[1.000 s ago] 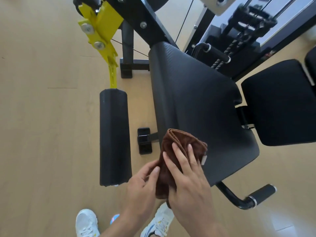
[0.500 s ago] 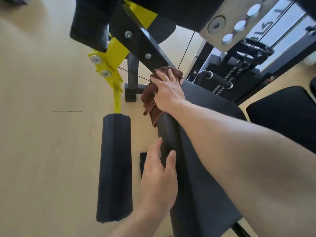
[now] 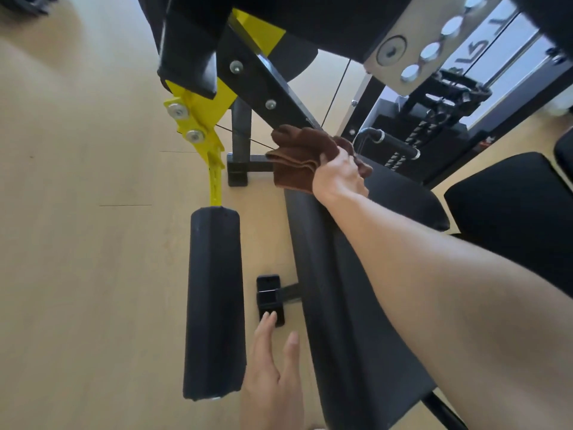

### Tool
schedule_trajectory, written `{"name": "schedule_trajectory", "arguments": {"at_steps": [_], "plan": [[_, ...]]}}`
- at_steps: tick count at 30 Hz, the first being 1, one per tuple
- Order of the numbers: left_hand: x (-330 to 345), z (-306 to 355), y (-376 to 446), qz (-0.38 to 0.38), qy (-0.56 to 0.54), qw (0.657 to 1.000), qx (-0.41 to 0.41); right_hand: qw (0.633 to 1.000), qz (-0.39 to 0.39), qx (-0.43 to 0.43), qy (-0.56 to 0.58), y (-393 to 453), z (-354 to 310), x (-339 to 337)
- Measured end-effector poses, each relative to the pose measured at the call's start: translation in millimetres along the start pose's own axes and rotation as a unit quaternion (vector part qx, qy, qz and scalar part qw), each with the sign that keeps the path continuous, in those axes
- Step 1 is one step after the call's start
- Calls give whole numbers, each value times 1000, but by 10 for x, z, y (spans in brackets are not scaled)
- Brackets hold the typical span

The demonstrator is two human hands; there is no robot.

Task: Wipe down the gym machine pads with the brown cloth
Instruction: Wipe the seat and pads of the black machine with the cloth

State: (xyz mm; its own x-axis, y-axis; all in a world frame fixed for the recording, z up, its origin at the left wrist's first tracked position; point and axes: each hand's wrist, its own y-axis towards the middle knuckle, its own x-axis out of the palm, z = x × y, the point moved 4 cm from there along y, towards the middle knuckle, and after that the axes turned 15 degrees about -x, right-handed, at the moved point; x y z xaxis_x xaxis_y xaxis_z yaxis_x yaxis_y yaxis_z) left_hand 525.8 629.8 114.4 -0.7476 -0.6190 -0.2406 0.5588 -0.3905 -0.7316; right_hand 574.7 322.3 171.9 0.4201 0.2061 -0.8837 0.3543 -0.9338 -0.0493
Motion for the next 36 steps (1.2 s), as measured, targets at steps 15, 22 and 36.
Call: {"name": "schedule_trajectory", "arguments": {"at_steps": [15, 22, 36], "plan": [[-359, 328, 310, -47, 8, 998, 34, 970, -107, -175, -135, 337, -339, 268], [-262, 334, 181, -80, 6, 996, 42, 924, -113, -309, -197, -194, -392, 281], [-1008, -77, -1025, -111, 80, 989, -59, 928, -195, -226, -222, -3363, 428, -256]]}}
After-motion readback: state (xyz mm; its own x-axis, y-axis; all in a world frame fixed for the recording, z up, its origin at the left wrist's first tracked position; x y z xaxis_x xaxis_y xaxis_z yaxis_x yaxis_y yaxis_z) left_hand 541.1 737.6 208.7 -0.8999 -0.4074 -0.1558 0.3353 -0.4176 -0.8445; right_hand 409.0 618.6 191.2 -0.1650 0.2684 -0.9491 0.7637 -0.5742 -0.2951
